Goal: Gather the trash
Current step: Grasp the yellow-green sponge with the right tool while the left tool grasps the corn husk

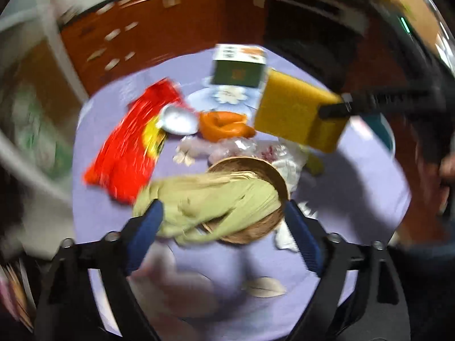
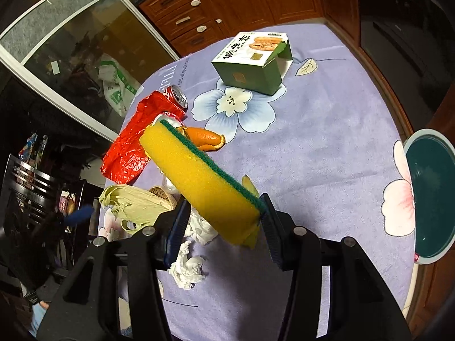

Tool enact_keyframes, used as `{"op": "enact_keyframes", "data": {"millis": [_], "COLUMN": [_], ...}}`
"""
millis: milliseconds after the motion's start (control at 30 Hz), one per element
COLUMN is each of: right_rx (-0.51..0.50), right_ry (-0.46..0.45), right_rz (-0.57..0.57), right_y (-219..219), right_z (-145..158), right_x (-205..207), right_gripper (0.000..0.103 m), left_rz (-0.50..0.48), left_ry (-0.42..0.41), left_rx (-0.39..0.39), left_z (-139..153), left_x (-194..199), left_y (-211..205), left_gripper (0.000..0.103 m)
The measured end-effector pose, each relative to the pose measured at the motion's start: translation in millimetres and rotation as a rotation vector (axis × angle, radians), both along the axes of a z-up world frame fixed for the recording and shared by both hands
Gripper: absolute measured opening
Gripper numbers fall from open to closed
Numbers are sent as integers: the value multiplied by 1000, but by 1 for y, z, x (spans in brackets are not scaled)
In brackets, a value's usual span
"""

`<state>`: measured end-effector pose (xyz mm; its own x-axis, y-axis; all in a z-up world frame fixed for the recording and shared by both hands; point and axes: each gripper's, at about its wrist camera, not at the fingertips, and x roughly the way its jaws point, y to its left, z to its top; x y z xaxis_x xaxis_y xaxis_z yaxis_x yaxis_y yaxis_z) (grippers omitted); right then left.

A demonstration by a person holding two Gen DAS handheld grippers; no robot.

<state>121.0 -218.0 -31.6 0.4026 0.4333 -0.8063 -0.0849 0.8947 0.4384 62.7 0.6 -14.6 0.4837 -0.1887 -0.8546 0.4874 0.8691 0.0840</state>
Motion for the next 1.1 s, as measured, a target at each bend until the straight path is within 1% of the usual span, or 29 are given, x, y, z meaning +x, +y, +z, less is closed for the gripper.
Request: {"op": "enact_keyframes", "data": {"millis": [67, 133, 233, 300, 367, 433, 467, 500, 533, 567, 600, 667, 767, 833, 900, 967, 1033, 1100], "right_rx": [-2, -5, -8, -9, -10, -11, -11, -12, -13, -13, -12, -11, -7, 3, 10, 11, 16, 22], "right_ry": [6, 16, 38, 51, 60, 66, 67, 68, 69, 71, 71, 72, 75, 79, 82, 88, 95, 97], "right_rz": [-8, -17, -35, -46, -52, -53, -51, -48, -45, -42, -38, -31, -22, -27, -29, -28, -31, -39], "right_y": [1, 0, -4, -5, -4, -2, 0, 1, 3, 5, 6, 8, 11, 10, 9, 8, 7, 5], "right_z": [0, -1, -5, -6, -8, -8, -8, -8, -8, -8, -9, -9, -9, -10, -10, -11, -13, -13], "right_x": [0, 0, 3, 4, 5, 6, 6, 7, 7, 7, 7, 8, 7, 6, 5, 5, 6, 6], "right_gripper": [48, 48, 48, 48, 48, 48, 48, 48, 48, 48, 48, 48, 48, 48, 48, 48, 48, 48], "left_rz": [-133, -209, -269, -281, -274, -267, -268, -266, -264, -260, -256, -268, -294, -273, -268, -271, -288, -305], "left_ry": [23, 48, 87, 111, 140, 179, 201, 204, 201, 200, 217, 244, 231, 230, 199, 170, 175, 197], "left_rx": [89, 141, 161, 165, 146, 94, 67, 58, 54, 54, 37, 9, 30, 27, 33, 42, 39, 62], "left_z": [-13, -25, -42, -52, -58, -62, -64, -65, -66, -67, -68, -68, -67, -64, -56, -49, -48, -54], "left_x": [8, 18, 34, 44, 49, 48, 45, 41, 35, 31, 27, 18, 13, 20, 23, 28, 32, 34], "left_y": [-11, -16, -17, -15, -11, -8, -8, -7, -6, -6, -5, -4, -6, -3, -2, 0, -4, -10], "left_gripper": [92, 92, 92, 92, 92, 75, 64, 55, 50, 42, 36, 34, 35, 41, 58, 64, 70, 71]}}
